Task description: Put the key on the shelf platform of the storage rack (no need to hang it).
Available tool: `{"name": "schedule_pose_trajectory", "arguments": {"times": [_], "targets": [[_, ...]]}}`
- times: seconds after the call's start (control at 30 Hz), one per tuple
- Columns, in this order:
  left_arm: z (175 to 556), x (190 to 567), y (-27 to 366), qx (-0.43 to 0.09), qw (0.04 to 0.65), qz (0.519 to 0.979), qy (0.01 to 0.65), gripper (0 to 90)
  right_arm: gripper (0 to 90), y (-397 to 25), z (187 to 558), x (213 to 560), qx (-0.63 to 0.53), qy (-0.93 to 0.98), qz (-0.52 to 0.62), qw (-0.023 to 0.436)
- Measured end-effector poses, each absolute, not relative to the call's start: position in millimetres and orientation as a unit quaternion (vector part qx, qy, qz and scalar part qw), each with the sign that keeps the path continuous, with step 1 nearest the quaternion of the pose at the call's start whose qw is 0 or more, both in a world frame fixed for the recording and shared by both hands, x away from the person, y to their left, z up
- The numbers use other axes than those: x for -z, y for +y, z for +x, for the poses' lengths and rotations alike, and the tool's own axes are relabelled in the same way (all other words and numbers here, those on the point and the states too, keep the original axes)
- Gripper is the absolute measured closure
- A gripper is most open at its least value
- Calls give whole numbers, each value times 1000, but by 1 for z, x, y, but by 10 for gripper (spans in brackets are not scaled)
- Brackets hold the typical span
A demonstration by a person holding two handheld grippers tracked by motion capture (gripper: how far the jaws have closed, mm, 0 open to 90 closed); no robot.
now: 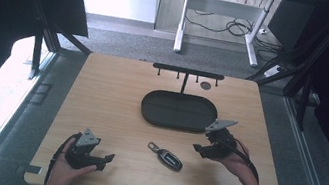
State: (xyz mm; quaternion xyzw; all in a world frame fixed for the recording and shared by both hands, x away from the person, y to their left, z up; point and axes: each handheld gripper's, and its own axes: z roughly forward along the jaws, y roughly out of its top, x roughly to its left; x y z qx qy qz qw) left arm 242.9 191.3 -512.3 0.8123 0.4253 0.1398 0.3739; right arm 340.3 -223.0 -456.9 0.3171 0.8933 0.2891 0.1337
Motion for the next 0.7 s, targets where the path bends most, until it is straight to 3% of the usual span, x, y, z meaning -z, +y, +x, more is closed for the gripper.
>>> {"name": "schedule_pose_trajectory", "arguments": {"times": [0.7], "targets": [[243, 512, 190, -139, 373, 814, 423, 220, 359, -198, 339, 457, -284, 905, 292, 120]]}}
